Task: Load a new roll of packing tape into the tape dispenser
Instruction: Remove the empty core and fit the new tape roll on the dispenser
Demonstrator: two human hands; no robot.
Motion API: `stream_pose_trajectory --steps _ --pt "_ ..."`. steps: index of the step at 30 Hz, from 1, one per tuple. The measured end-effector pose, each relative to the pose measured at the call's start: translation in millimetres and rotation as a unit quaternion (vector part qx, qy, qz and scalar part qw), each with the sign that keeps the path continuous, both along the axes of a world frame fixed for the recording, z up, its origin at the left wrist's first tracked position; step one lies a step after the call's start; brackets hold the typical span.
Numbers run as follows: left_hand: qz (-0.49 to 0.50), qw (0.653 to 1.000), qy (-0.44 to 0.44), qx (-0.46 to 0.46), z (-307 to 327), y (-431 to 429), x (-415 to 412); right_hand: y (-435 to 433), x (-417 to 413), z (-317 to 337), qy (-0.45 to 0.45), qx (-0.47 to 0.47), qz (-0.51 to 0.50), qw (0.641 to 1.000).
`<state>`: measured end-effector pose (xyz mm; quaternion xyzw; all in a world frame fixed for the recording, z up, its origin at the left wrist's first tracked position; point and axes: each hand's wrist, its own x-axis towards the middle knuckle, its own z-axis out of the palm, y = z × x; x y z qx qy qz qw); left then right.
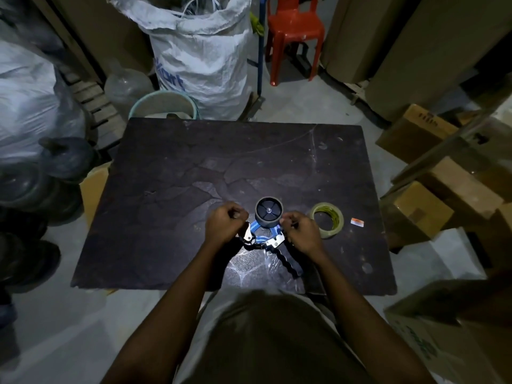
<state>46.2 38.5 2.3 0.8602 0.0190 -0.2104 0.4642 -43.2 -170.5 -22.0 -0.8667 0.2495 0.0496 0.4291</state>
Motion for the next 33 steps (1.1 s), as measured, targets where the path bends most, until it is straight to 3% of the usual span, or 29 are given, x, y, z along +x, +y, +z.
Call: stream_pose_trajectory --steps 7,12,16,24,33 --pt "-0.077 0.994 0.074 0.032 -21 -41 47 0 48 -9 0.084 -0.006 -0.022 0.996" --pt "-0.079 0.984 0.156 -0.021 -33 -48 46 -4 60 -39 0.099 0.149 -0.112 0.977" --pt "-0.050 0.977 0.195 -0.075 -20 -48 43 -4 53 -15 0.080 0.255 -0.156 0.951" --pt "-0.011 0.968 0.197 -0.155 -20 -43 37 -7 43 -4 0.060 0.363 -0.152 0.917" --pt "-0.048 0.964 0.187 -0.181 -19 -35 32 -5 39 -3 0.053 0.353 -0.133 0.925"
